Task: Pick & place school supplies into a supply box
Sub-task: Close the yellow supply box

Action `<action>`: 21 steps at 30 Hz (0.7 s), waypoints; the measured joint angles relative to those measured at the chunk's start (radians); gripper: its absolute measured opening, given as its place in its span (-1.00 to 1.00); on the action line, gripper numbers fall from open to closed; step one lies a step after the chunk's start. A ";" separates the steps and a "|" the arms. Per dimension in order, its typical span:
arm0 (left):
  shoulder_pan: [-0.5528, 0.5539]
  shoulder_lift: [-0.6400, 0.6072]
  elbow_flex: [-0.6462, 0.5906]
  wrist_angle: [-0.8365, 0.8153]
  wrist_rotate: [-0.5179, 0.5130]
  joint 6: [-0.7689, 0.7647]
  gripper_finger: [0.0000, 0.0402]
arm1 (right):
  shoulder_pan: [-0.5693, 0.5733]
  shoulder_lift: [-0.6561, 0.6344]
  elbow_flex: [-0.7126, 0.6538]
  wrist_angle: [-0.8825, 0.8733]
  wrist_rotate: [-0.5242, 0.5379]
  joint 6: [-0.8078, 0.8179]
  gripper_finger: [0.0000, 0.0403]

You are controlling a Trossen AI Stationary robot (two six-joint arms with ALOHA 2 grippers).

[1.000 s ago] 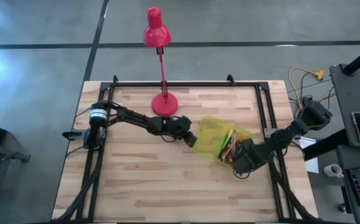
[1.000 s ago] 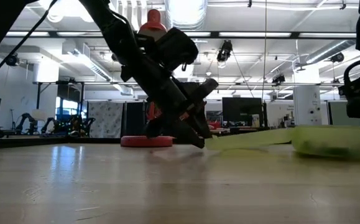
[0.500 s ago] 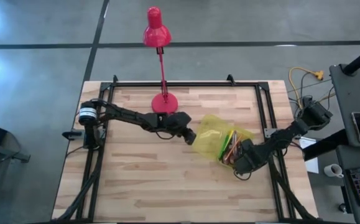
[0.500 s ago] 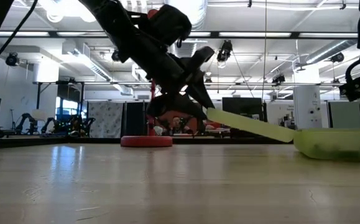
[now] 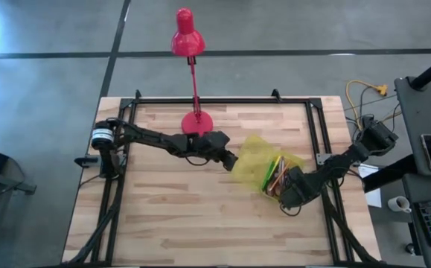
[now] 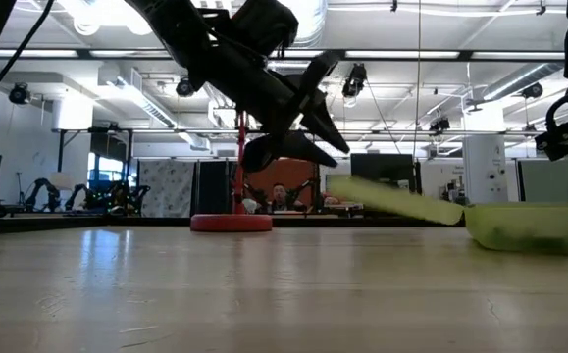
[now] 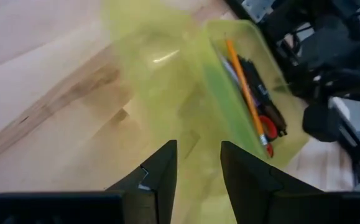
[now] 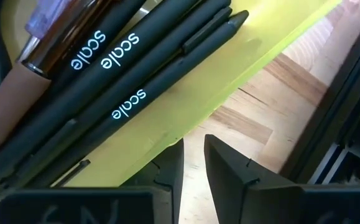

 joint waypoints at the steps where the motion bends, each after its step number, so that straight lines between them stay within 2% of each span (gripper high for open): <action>1: 0.000 -0.005 0.000 0.005 0.000 0.000 -0.46 | 0.000 0.000 -0.001 0.000 0.000 -0.009 -0.71; 9: 0.000 -0.027 0.000 0.031 0.003 0.000 -0.46 | -0.010 0.000 -0.002 -0.002 -0.005 -0.088 -0.71; 13: 0.001 -0.028 0.000 -0.091 -0.005 0.009 -0.46 | -0.035 0.000 -0.002 0.003 -0.015 -0.134 -0.71; 16: 0.001 -0.028 -0.002 -0.195 -0.065 0.017 -0.46 | -0.064 0.000 0.001 0.004 -0.002 -0.196 -0.71; 21: 0.004 -0.033 -0.024 -0.212 -0.099 0.017 -0.46 | -0.119 0.002 0.009 0.013 0.046 -0.302 -0.71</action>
